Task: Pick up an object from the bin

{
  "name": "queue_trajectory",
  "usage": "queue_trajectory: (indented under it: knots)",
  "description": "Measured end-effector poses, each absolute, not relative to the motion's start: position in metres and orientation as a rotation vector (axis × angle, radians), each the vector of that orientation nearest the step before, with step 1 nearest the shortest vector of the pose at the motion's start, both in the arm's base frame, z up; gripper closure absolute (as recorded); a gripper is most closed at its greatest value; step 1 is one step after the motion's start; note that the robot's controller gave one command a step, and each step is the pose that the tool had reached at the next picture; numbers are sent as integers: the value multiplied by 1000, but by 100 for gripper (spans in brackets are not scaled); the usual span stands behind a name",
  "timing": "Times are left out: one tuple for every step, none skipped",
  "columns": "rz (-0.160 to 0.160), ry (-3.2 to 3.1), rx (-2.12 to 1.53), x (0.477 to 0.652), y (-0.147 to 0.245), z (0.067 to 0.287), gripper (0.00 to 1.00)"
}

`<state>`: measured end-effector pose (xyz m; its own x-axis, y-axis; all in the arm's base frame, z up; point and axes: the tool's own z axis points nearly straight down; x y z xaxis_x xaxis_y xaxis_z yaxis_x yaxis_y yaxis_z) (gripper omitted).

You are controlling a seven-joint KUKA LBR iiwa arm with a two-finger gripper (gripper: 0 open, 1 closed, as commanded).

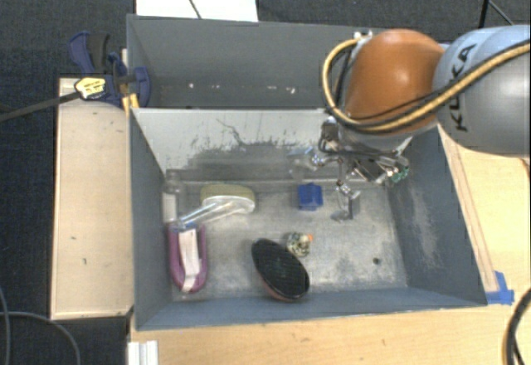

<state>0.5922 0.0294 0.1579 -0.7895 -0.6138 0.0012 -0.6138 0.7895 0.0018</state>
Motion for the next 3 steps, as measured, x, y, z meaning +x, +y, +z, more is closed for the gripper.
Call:
queue_trajectory:
  knots:
    - [-5,-2955,1054,590,29,79,0]
    - [-2,-2964,1054,592,29,84,100]
    - [-2,-2964,1053,592,29,84,0]
